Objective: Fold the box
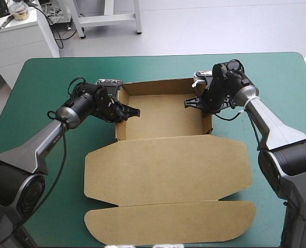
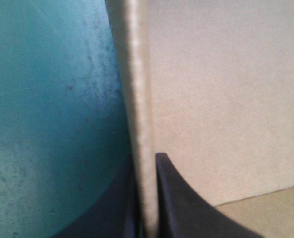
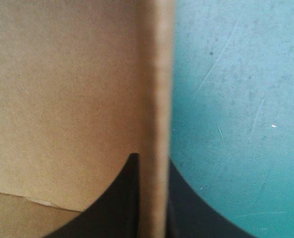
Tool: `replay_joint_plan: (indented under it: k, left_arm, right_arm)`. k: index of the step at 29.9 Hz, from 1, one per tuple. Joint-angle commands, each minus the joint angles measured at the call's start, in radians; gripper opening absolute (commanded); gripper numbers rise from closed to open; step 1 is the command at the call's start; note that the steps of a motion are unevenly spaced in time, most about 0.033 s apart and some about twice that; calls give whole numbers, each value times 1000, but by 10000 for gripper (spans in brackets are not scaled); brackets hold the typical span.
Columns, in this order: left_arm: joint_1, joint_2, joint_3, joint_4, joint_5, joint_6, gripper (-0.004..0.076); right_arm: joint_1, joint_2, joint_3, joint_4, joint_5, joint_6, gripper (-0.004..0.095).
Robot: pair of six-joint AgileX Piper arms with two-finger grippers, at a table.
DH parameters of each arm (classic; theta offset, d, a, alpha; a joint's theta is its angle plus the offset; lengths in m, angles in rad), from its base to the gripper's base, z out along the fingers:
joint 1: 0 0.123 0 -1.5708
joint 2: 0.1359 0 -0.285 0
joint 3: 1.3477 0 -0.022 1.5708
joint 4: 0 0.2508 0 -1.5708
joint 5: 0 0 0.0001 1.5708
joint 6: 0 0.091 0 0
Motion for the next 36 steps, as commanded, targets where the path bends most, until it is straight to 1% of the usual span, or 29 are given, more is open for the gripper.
replay_joint_plan:
  k: [1,2,4,5,7,9,10,12,16,18,22,25,27,30,31,33,34,35,36]
  left_arm:
    - [-3,-41,-29,33,-66,56,70]
    - [-3,-41,-29,33,-66,60,102]
    - [-3,-41,-29,33,-66,60,207]
    - [-3,-41,-29,33,-66,60,255]
    - [-3,-41,-29,33,-66,60,376]
    - [-3,-41,-29,33,-66,60,465]
    - [-3,-41,-29,33,-66,60,487]
    - [-3,-41,-31,33,-64,60,492]
    - [-3,-41,-64,33,-66,58,492]
    - [-3,-41,-119,33,-55,58,492]
    - [-3,-41,-253,40,3,58,490]
    - [-3,-41,-349,68,79,58,459]
    - [-3,-43,-407,93,140,58,403]
    - [-3,-44,-460,144,212,60,250]
    - [-3,-47,-472,165,250,71,158]
    - [-3,-49,-475,192,310,100,25]
    - [-3,-49,-475,211,366,112,-3]
    - [-3,-51,-475,224,399,114,-3]
    - [-3,-55,-473,226,408,118,-3]
  right_arm:
    - [-12,-51,-33,-6,46,-40,153]
    - [-12,-51,-33,-6,46,-45,222]
    - [-12,-51,-33,-6,46,-45,370]
    - [-12,-51,-33,-3,46,-45,463]
    - [-12,-51,-33,-3,46,-45,647]
    - [-12,-51,-33,-5,46,-45,790]
    - [-12,-51,-33,-5,46,-45,827]
    - [-12,-51,-34,-7,46,-45,868]
    - [-12,-51,-48,-9,37,-45,863]
    - [-12,-51,-76,-11,32,-42,863]
    - [-15,-51,-166,-21,45,-42,863]
    - [-15,-65,-243,-21,45,-42,863]
    - [-15,-79,-282,-21,45,-40,863]
    - [-15,-118,-293,-17,45,-40,863]
    - [-15,-133,-291,-17,45,-40,863]
    - [-15,-168,-283,-10,45,-40,863]
    - [-15,-186,-273,-5,45,-40,863]
    - [-15,-199,-263,-5,45,-40,863]
    - [-15,-216,-251,-8,45,-44,863]
